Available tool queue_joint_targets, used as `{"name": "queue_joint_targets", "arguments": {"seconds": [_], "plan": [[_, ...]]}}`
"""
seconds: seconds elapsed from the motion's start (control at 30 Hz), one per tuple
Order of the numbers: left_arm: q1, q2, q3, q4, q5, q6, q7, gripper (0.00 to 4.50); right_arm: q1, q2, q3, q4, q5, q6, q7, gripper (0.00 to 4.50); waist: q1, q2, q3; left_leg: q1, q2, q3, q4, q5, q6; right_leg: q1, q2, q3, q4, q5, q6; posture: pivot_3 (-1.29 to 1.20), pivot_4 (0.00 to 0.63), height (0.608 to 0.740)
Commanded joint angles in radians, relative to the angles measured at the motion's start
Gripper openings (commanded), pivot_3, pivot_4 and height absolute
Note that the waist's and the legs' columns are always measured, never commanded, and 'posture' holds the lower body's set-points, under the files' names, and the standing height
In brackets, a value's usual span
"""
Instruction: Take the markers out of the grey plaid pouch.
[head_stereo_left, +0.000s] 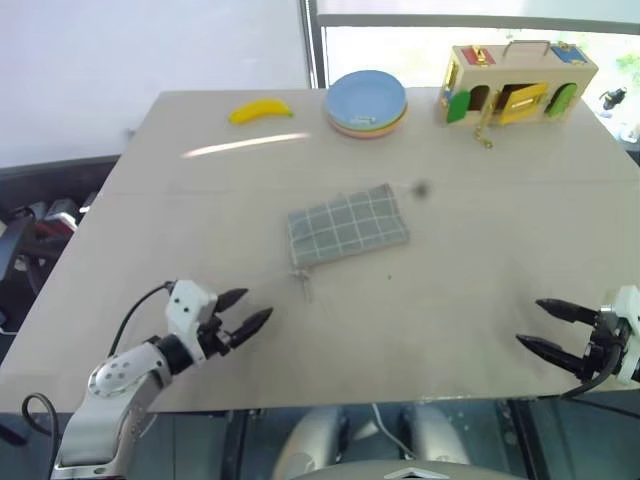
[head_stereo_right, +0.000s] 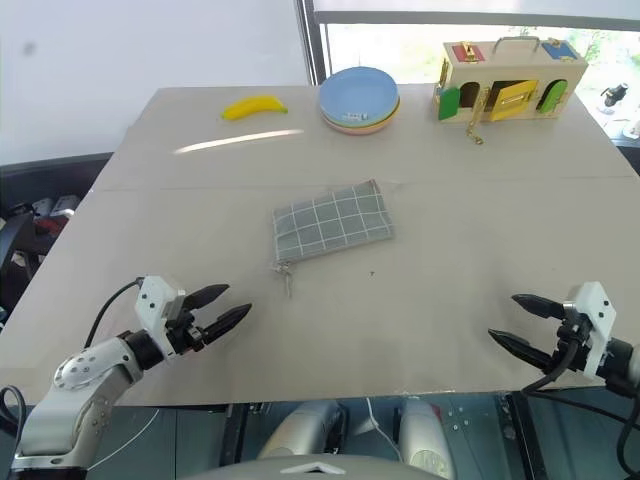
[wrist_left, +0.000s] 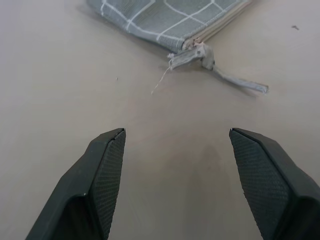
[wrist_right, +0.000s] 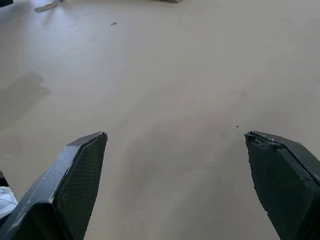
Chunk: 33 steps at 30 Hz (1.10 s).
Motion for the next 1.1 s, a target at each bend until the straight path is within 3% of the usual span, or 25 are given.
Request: {"name": "queue_joint_targets", "arguments": {"seconds": [0.03,0.17,0.37,0.5,0.73,0.87,1.1], "plan": [[-0.027,0.000,0.023,0.015,-0.006,-0.015,0.002,3.43,0.007,-0.016,-0.038,-0.039,0.035,0.008,0.023,4.50,0.000,0.000,0.000,0.000,0.000,0.000,0.000,0.000,0.000,0.000,0.000,0.000,0.000,0.000,0.000,0.00,0.150,0.740],[-0.074,0.011,0.026,0.057,0.021,-0.079,-0.012,3.43,-0.003,-0.004,-0.046,-0.070,0.085,0.033,0.034,4.50,0.000,0.000,0.000,0.000,0.000,0.000,0.000,0.000,0.000,0.000,0.000,0.000,0.000,0.000,0.000,0.00,0.150,0.740],[-0.191,0.035,-0.043,0.282,0.175,-0.383,-0.089,3.43,-0.013,0.012,-0.063,-0.131,0.172,0.088,0.011,4.50,0.001,0.000,0.000,0.000,0.000,0.000,0.000,0.001,-0.001,0.000,0.000,0.000,0.000,0.000,0.000,0.00,0.150,0.740],[-0.448,-0.004,-0.144,0.626,0.355,-0.717,-0.035,3.43,-0.026,0.024,-0.045,-0.203,0.194,0.110,-0.015,4.50,0.013,-0.001,0.000,0.000,-0.001,-0.001,0.001,0.001,-0.001,0.000,0.000,-0.002,0.000,0.000,0.000,0.00,0.150,0.740],[-0.711,0.039,-0.329,1.057,0.615,-1.335,0.012,3.43,-0.035,0.035,-0.064,-0.279,0.248,0.154,-0.061,4.50,0.019,-0.002,-0.001,-0.002,-0.001,-0.001,0.001,0.001,-0.001,-0.001,0.000,-0.001,0.000,0.001,0.000,0.00,0.150,0.740],[-0.828,0.055,-0.403,1.179,0.858,-1.528,0.186,3.43,-0.019,0.038,-0.074,-0.286,0.245,0.145,-0.063,4.50,0.021,-0.002,-0.001,-0.002,-0.001,0.000,0.001,0.001,-0.001,-0.002,0.000,-0.001,0.000,0.001,0.000,0.00,0.150,0.740],[-0.962,0.038,-0.551,1.261,1.202,-1.512,0.595,3.43,-0.012,0.050,-0.081,-0.289,0.241,0.127,-0.073,4.50,0.028,-0.003,-0.002,0.000,-0.003,0.000,0.003,0.001,0.000,0.000,0.000,-0.001,0.004,0.001,0.001,0.00,0.150,0.740]]}}
